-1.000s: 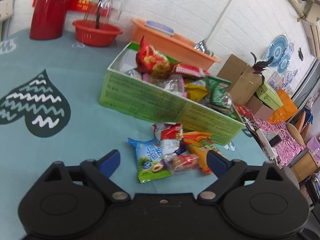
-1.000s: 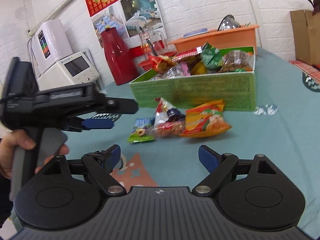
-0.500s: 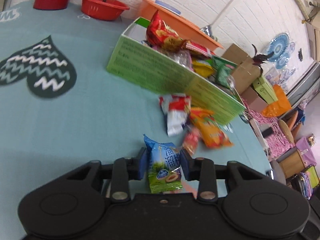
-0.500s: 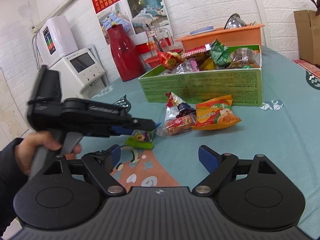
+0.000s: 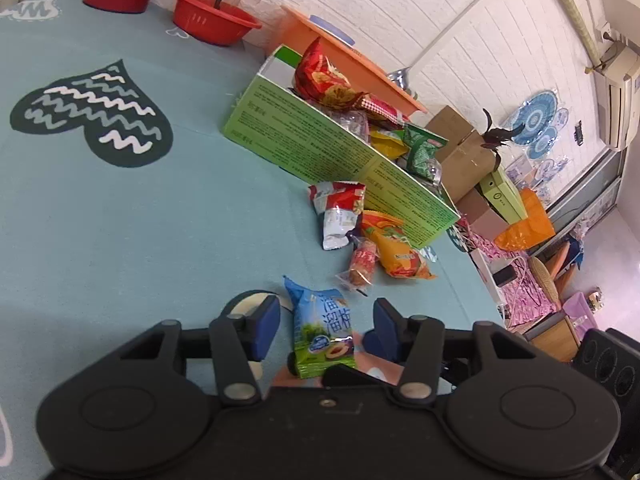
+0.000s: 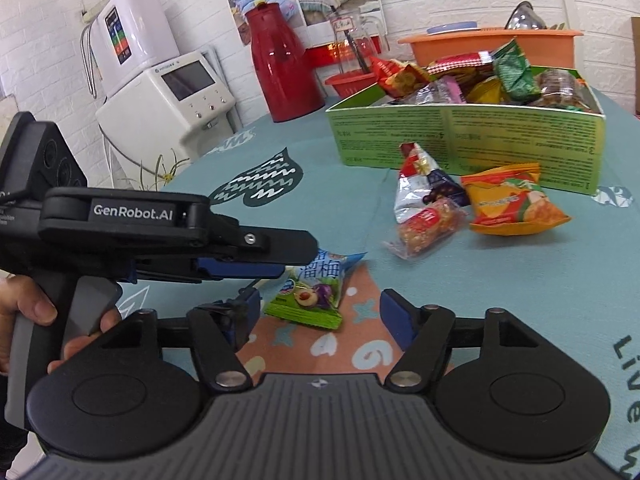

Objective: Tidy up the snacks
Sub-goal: 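Grasp the blue-and-white packet with the left tool while the right tool closes on it, then carry the blue-and-white packet into the green box and open both tools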

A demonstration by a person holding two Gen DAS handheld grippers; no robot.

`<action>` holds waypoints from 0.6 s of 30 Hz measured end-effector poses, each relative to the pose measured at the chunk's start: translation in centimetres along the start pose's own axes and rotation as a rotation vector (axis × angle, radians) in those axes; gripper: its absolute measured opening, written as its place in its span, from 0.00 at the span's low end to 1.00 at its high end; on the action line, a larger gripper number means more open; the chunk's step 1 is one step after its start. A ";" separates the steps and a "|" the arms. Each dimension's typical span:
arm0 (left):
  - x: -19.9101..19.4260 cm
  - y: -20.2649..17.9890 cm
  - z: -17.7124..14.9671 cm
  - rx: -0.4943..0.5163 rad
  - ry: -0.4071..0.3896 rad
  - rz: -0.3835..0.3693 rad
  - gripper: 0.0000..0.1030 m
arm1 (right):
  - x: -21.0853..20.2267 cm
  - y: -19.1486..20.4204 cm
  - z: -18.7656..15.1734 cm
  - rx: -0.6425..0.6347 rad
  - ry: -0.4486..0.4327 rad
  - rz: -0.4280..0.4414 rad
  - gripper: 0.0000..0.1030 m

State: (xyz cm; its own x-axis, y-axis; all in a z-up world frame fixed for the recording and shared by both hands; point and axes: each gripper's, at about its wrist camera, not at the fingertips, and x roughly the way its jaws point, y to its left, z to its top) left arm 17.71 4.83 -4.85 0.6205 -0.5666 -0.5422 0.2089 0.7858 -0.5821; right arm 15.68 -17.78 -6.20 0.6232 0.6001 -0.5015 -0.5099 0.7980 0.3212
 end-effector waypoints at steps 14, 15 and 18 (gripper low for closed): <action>0.8 -0.6 0.7 0.032 0.012 -0.069 0.00 | 0.4 1.1 1.0 -0.089 -0.032 -0.067 0.59; 0.5 -1.1 1.3 0.047 -0.007 -0.075 0.00 | 0.1 1.1 1.4 -0.104 -0.051 -0.070 0.59; -0.4 -2.6 3.6 0.080 -0.070 -0.101 0.00 | -0.8 1.1 3.4 -0.141 -0.118 -0.067 0.59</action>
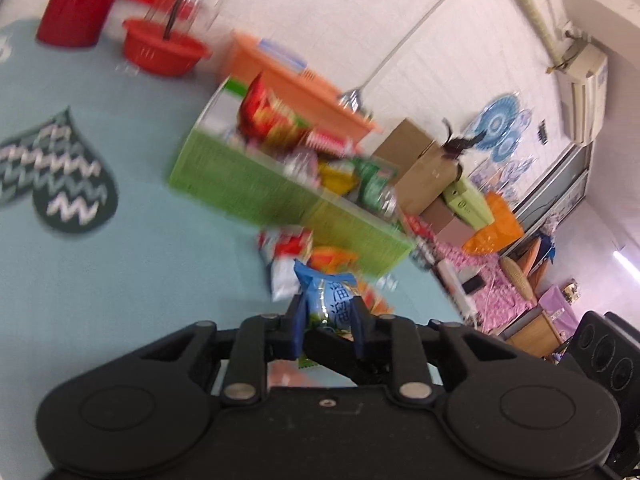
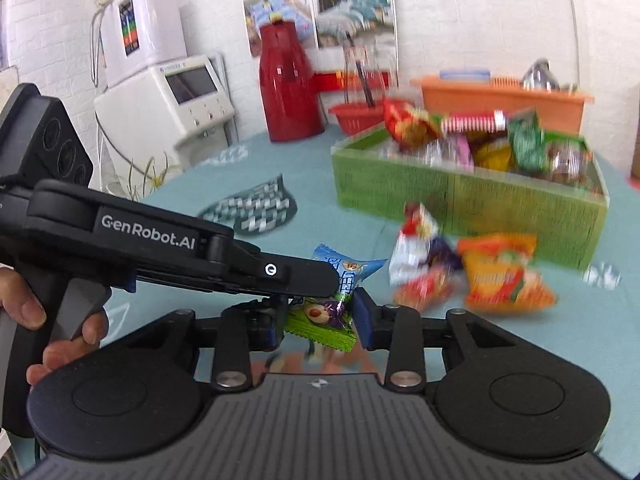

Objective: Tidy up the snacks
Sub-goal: 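Carry the blue-and-white packet into the green box and open both tools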

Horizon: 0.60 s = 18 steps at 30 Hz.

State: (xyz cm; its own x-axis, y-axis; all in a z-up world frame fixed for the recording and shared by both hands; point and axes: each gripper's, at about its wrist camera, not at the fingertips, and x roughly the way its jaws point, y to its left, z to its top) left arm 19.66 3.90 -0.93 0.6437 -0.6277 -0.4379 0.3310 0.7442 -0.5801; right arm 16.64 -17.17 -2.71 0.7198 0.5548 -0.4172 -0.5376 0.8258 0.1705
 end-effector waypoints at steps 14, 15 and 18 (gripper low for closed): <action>3.7 0.6 9.0 0.065 -0.135 0.003 0.00 | 4.6 -3.8 7.8 -0.027 -0.172 0.008 0.59; 4.1 1.1 9.2 0.065 -0.132 0.012 0.00 | 5.2 -4.1 7.9 -0.022 -0.166 0.011 0.59; 5.4 2.6 9.8 0.050 -0.120 0.031 0.00 | 7.1 -4.7 8.0 -0.024 -0.147 0.010 0.59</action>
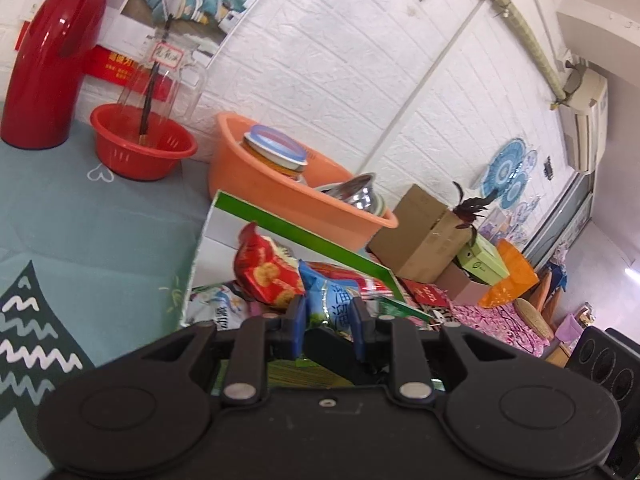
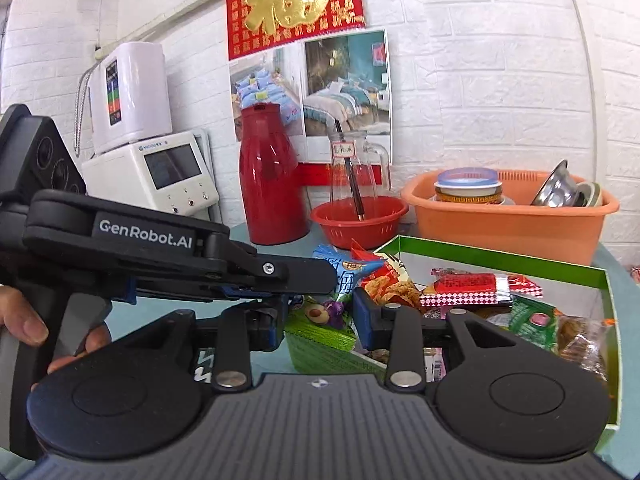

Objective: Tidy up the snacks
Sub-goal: 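Carry the blue-and-white packet into the green box and open both tools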

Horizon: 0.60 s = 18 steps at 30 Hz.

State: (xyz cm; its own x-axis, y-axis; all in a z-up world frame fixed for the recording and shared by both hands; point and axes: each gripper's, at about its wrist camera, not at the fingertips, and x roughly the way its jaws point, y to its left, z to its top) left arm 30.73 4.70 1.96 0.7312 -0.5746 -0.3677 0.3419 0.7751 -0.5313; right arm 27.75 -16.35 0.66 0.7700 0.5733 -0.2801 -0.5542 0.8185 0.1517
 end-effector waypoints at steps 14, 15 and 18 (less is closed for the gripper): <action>4.1 3.4 1.1 -0.022 0.023 0.052 0.00 | 5.5 -1.8 -0.8 0.004 0.047 -0.017 0.59; 4.2 3.4 1.1 -0.021 0.027 0.059 0.00 | 5.8 -1.7 -0.9 -0.003 0.050 -0.022 0.59; 4.0 3.1 0.9 0.010 0.019 0.069 0.41 | 6.0 -1.3 -1.3 -0.048 0.067 -0.033 0.61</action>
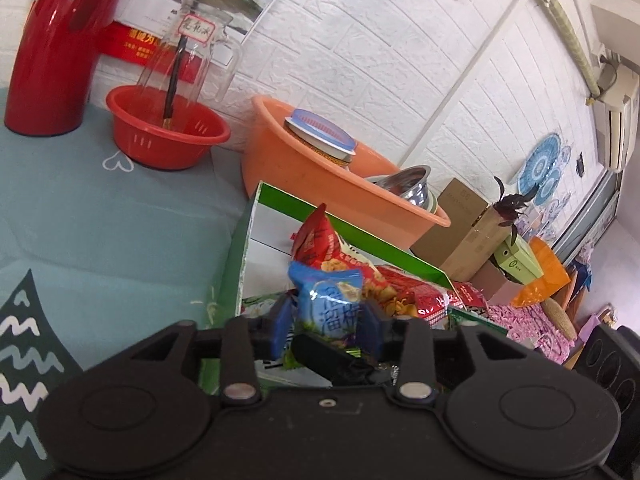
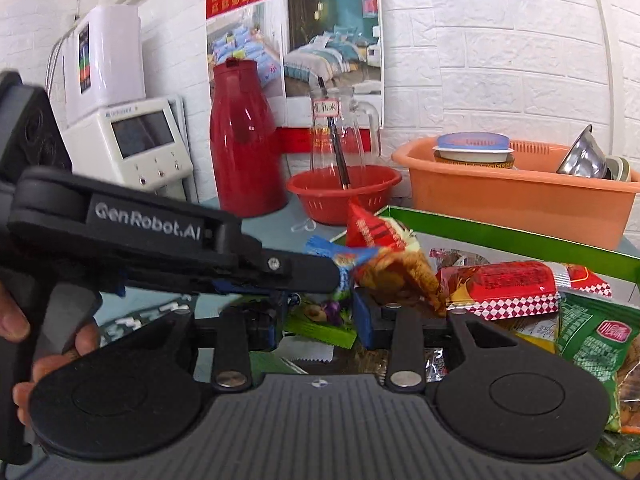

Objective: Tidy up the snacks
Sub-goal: 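Carry the blue-and-white packet into the green box and open both tools, then grasp the orange chip bag with the right tool while the left tool grasps it too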

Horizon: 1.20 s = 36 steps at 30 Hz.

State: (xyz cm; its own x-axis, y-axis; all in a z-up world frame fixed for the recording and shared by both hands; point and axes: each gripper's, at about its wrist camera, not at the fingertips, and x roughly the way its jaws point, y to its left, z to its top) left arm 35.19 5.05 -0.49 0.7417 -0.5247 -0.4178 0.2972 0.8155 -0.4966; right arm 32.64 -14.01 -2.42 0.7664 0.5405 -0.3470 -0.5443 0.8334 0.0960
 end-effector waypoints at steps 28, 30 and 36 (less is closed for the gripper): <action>-8.7 -8.5 -8.9 0.044 0.040 0.044 1.00 | -16.3 -1.0 -6.6 0.100 0.036 -0.122 1.00; -8.1 -8.8 -9.9 0.038 0.062 0.030 1.00 | -16.7 -1.2 -7.7 0.138 0.057 -0.129 1.00; -6.0 -9.6 -11.4 0.040 0.132 0.019 1.00 | -16.4 -2.1 -8.9 0.176 0.100 -0.145 1.00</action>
State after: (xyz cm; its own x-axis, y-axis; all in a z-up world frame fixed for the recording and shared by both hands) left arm 21.07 -2.44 -1.84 0.6629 -0.5341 -0.5247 0.3091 0.8335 -0.4579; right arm 18.18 -25.67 -5.25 0.7901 0.4066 -0.4587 -0.3562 0.9136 0.1962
